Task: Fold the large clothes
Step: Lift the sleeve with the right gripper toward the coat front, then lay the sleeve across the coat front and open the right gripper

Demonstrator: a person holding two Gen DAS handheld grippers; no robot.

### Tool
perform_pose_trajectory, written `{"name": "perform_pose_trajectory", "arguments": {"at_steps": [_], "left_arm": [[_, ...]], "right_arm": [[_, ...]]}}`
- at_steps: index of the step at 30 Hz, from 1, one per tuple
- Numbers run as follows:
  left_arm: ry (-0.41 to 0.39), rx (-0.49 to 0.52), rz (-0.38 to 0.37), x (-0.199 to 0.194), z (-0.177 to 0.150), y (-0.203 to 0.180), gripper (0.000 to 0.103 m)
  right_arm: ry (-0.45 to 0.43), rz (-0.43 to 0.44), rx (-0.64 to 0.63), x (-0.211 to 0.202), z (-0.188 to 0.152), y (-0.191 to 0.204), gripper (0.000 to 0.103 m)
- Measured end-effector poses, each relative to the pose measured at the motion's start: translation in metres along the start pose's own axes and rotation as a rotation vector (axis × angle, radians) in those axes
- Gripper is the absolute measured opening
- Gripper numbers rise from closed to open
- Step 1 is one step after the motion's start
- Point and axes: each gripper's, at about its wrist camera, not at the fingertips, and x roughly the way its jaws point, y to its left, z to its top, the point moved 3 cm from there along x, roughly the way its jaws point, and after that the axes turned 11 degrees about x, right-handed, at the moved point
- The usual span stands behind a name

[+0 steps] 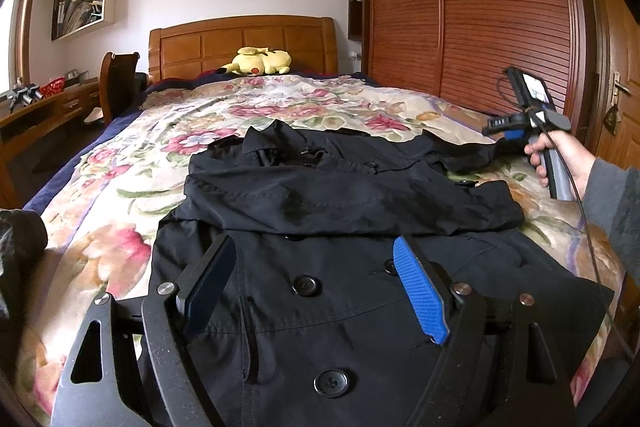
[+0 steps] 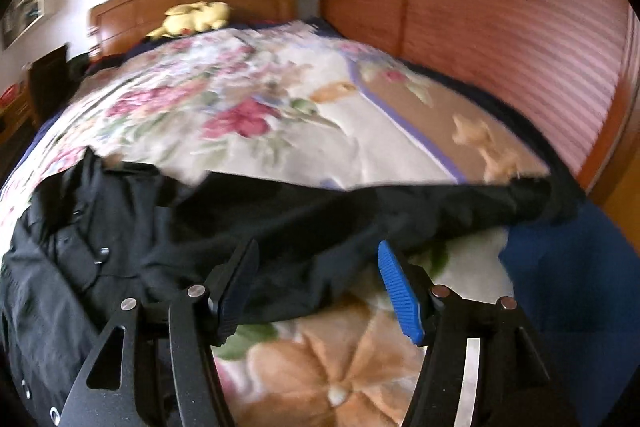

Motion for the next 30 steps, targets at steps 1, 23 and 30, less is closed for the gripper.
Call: {"name": "perform_pose_trajectory", "arguments": {"at_steps": [1,23,30], "left_arm": [[0.001,-0.002,-0.001,0.000,0.000,0.000,0.082],[0.002,0.011,0.014,0.000,-0.001,0.000,0.082],[-0.003,0.002,0.023,-0.004,-0.001,0.005,0.082]], "right_arm": [[0.014,0.002,0.021,0.005,0.000,-0.003,0.064],[-0.173,0.221,-0.174,-0.036,0.018,0.065,0.002],[-0.137,0.382,-0.331,-0.088,-0.040,0.122,0.002]]}}
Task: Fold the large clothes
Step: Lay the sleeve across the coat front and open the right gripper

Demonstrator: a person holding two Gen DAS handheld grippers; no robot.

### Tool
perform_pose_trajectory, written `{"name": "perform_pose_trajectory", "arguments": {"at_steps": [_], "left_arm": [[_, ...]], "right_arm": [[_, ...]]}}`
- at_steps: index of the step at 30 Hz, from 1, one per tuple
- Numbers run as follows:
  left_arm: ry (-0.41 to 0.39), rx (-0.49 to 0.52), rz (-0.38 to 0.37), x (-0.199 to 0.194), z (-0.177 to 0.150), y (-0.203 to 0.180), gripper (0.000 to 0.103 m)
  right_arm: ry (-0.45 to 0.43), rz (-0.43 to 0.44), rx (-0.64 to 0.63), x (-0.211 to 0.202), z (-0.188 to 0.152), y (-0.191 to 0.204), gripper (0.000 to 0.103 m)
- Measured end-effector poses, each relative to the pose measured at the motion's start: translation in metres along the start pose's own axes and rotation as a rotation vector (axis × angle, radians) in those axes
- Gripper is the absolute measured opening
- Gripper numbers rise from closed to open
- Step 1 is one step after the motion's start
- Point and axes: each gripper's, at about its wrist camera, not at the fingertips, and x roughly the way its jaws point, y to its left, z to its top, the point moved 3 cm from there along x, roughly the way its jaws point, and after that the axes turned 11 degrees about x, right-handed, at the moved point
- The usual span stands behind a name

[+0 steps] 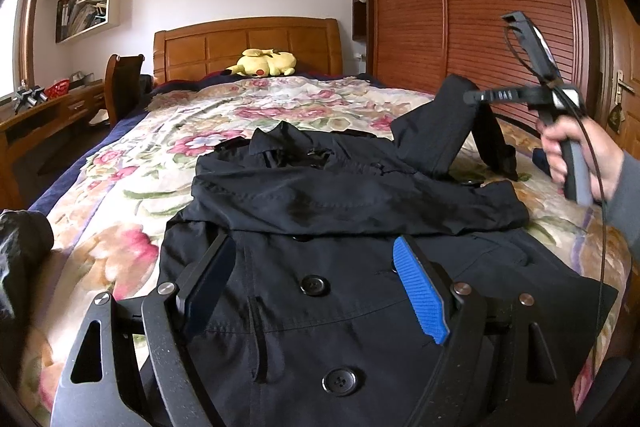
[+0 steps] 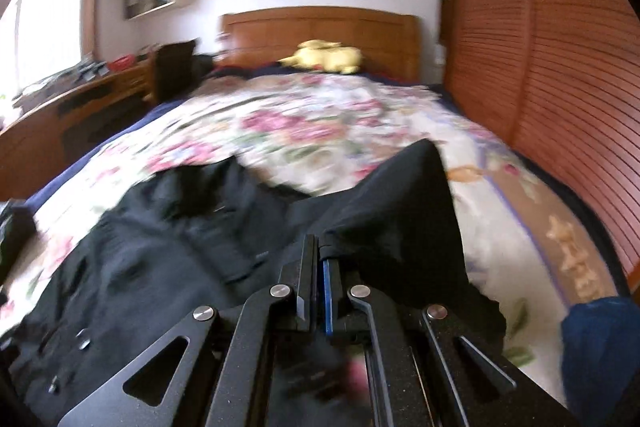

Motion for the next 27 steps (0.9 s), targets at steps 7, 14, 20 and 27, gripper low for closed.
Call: {"name": "perform_pose_trajectory", "arguments": {"at_steps": [7,14,20,27], "left_arm": [[-0.004,-0.011,0.007,-0.006,-0.002,0.007,0.082],[-0.010,-0.018,0.013,-0.010,-0.003,0.012,0.082],[-0.010,-0.025,0.014,-0.010,-0.004,0.017,0.082],[-0.013,-0.025,0.016,-0.011,-0.005,0.019,0.082]], "right_arm": [[0.140,0.073,-0.078,0.014,-0.056,0.041,0.002],[0.229,0.053,-0.117,0.020,-0.079,0.050,0.002],[0.257,0.023,-0.113,-0.001,-0.090,0.049,0.009],[0.170,0.075,-0.102,-0.048,-0.080,0.048,0.048]]}}
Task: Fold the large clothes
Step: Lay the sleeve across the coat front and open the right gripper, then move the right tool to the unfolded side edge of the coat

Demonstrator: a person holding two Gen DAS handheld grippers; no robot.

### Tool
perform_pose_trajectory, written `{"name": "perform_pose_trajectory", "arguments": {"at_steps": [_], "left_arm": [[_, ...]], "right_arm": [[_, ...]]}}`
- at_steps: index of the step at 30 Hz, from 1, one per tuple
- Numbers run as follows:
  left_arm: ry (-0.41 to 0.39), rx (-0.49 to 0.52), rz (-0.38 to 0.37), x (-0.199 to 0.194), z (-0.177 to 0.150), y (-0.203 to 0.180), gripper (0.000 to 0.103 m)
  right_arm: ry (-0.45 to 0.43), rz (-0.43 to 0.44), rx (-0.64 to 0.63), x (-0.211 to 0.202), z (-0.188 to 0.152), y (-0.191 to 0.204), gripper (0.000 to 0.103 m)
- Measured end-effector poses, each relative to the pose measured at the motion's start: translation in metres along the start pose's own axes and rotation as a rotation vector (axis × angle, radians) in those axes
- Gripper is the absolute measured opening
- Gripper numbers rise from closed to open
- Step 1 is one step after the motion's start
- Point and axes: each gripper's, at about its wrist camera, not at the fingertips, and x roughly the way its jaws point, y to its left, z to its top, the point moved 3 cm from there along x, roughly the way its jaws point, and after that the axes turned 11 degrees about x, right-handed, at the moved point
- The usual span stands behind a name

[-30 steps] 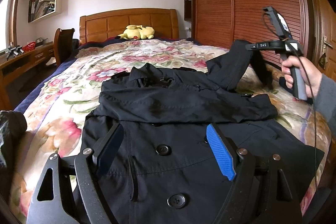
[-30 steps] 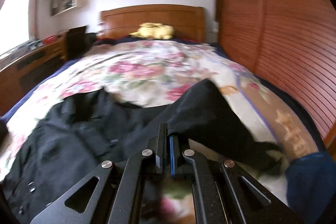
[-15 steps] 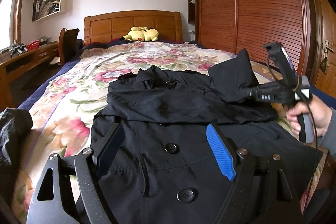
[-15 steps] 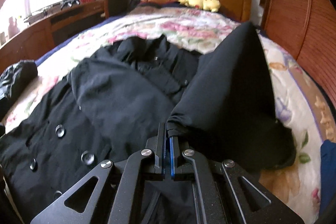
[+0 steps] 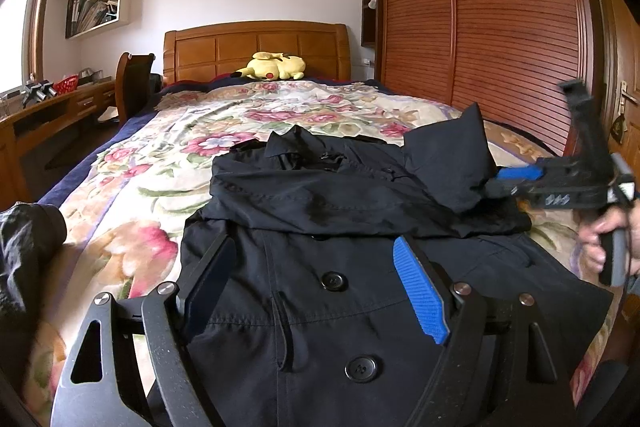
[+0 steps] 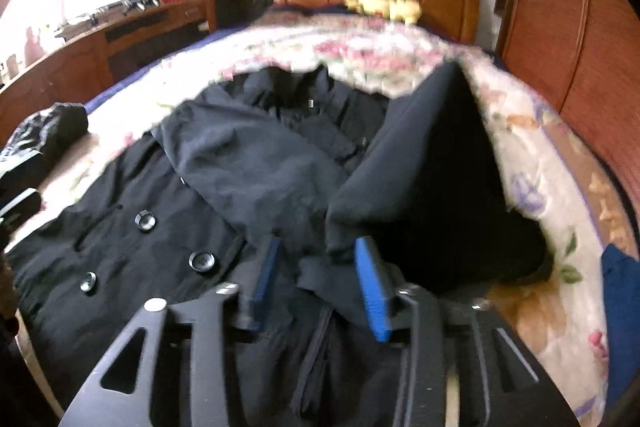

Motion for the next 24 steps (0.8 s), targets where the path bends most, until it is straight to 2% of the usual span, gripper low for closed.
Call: {"name": "perform_pose_trajectory", "arguments": {"at_steps": [5,10,24], "left_arm": [[0.000,0.005,0.000,0.000,0.000,0.000,0.082],[0.000,0.003,0.002,-0.001,0.000,0.000,0.082],[0.001,0.007,0.005,-0.001,-0.001,0.001,0.082]], "right_arm": [[-0.086,-0.066,0.041,-0.028,0.018,-0.028,0.050],[-0.108,-0.167,0.088,-0.022,0.032,-0.060,0.056],[0.044,-0.396,0.271,0.079,0.030,-0.135,0.066]]}}
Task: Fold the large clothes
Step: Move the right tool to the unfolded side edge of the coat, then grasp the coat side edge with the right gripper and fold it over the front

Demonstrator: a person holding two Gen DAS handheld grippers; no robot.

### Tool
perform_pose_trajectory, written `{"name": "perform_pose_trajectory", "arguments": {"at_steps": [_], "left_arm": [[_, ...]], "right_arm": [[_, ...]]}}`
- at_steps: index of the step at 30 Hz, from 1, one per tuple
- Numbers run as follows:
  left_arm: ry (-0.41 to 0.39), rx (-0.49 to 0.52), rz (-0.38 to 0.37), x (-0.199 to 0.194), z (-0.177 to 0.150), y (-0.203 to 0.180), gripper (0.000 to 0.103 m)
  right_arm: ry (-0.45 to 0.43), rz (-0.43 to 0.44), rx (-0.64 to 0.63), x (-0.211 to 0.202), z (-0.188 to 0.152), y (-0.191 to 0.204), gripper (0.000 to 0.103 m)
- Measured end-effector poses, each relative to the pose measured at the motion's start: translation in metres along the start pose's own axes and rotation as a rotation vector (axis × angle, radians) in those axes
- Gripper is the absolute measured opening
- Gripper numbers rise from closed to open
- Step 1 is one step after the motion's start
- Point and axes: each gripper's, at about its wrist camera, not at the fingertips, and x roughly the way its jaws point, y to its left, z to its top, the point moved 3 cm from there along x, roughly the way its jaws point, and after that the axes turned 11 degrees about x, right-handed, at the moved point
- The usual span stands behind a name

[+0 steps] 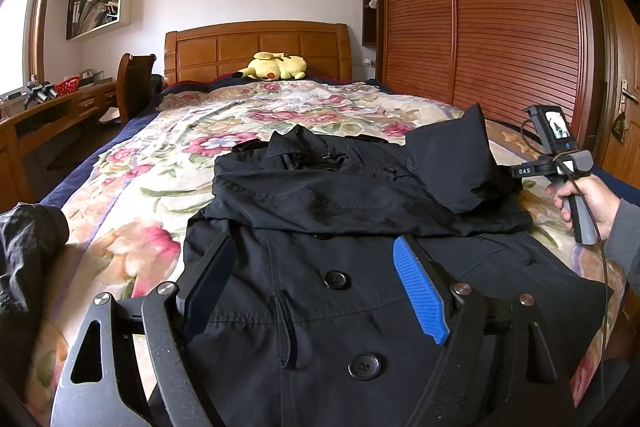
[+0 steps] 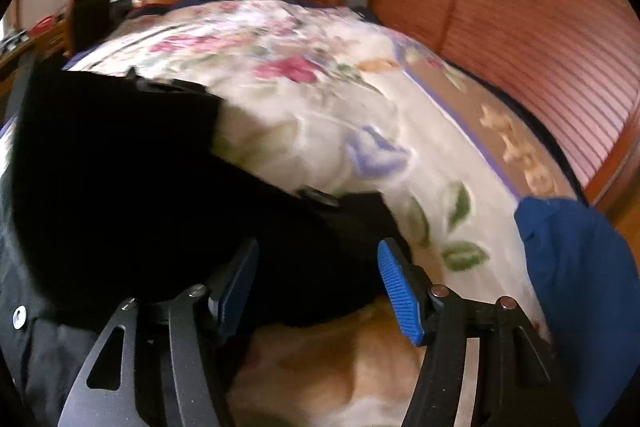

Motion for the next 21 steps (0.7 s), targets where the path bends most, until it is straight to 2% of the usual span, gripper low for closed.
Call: {"name": "perform_pose_trajectory", "arguments": {"at_steps": [6,11,21], "left_arm": [[0.002,0.007,-0.002,0.001,-0.001,-0.002,0.082],[0.005,0.006,0.000,0.001,-0.001,-0.002,0.082],[0.008,0.005,0.002,0.003,0.000,-0.004,0.082]], "right_arm": [[0.073,-0.046,0.067,0.027,0.002,-0.015,0.067],[0.151,0.013,0.143,0.043,-0.004,-0.019,0.068],[0.151,0.026,0.123,0.046,-0.009,-0.019,0.067]]}}
